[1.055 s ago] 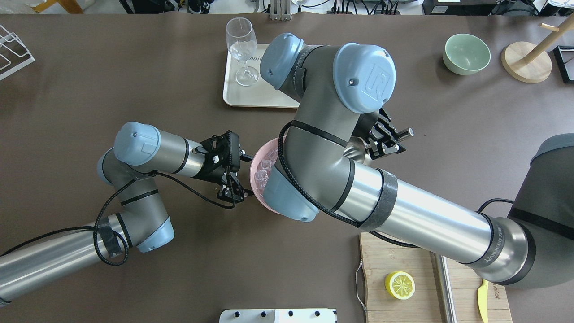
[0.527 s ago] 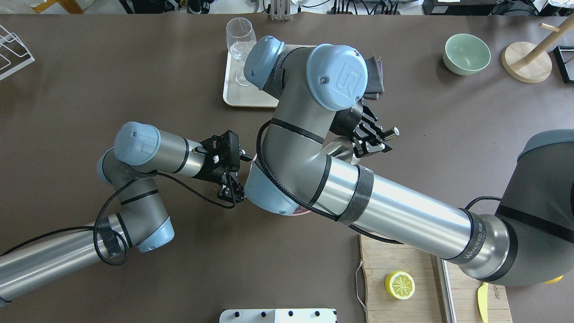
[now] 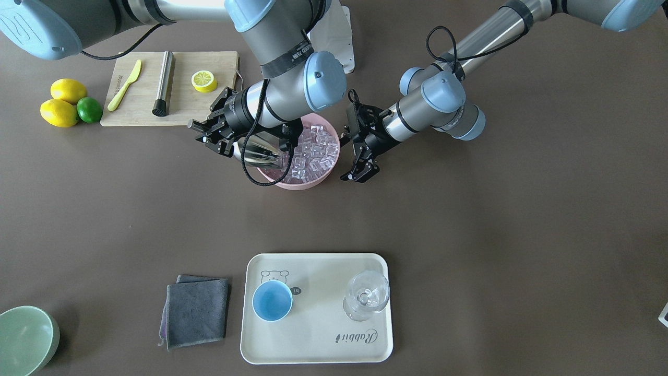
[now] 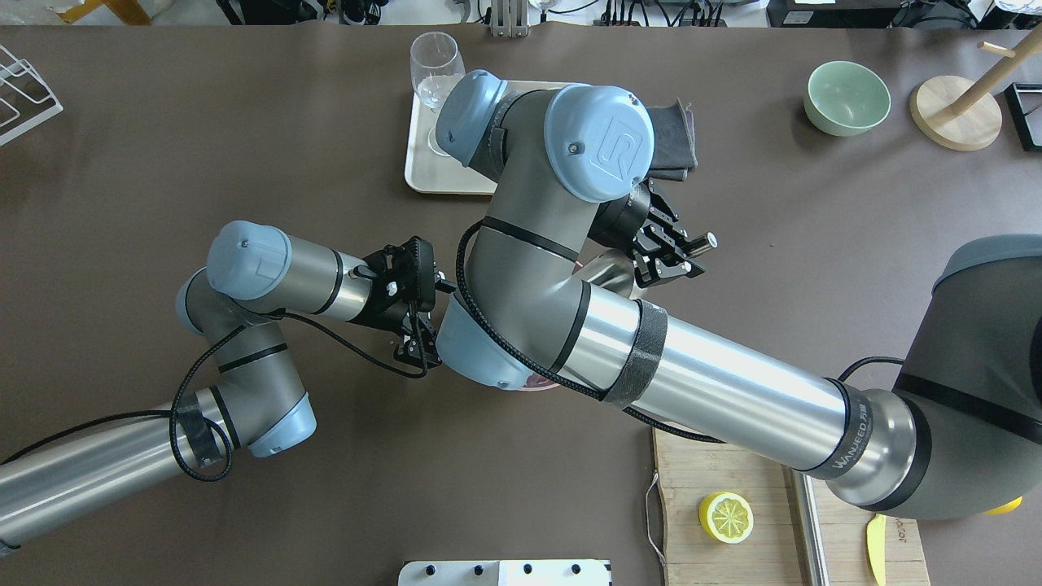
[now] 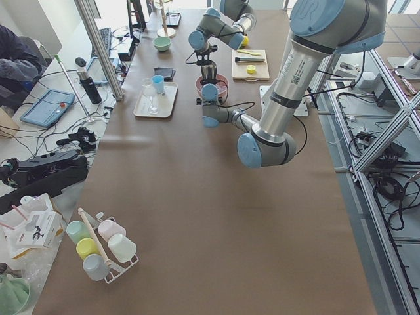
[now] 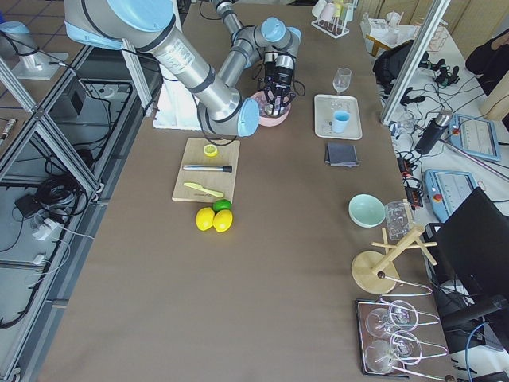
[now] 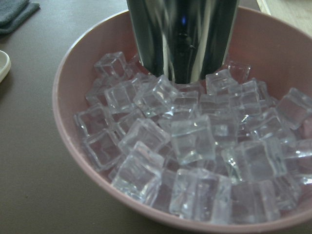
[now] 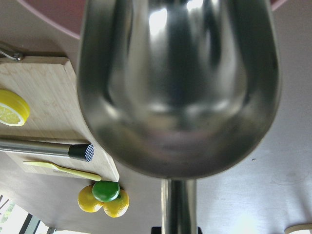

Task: Put ice in cup with scoop
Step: 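Bring the scoop over the pink bowl and lower it into the ice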

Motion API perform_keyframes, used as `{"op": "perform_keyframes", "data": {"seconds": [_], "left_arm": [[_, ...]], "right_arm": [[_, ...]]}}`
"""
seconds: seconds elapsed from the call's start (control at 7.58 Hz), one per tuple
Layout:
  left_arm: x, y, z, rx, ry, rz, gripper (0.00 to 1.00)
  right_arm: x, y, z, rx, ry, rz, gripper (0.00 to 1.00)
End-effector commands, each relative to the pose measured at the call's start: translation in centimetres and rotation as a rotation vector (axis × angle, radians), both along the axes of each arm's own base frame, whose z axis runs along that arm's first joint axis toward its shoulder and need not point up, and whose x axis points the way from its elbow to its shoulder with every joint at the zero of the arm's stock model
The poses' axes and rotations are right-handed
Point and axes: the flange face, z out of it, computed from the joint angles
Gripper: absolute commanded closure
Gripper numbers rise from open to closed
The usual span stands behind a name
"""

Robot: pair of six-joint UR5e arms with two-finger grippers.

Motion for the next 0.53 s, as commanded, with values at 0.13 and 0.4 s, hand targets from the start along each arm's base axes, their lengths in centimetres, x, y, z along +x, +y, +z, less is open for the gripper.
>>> {"op": "perform_keyframes", "data": {"seconds": [0.13,0.4], "left_arm": [[0.0,0.0,0.0,-0.003,-0.002,0.0,0.02],[0.1,0.1,0.0,-0.001,-0.002,0.002,0.02]], "right_arm": [[-1.0,-0.1,1.6,0.013,-0.05,0.058,1.0],[-0.1,0.7,3.1,0.029,-0.102,0.12,1.0]]}}
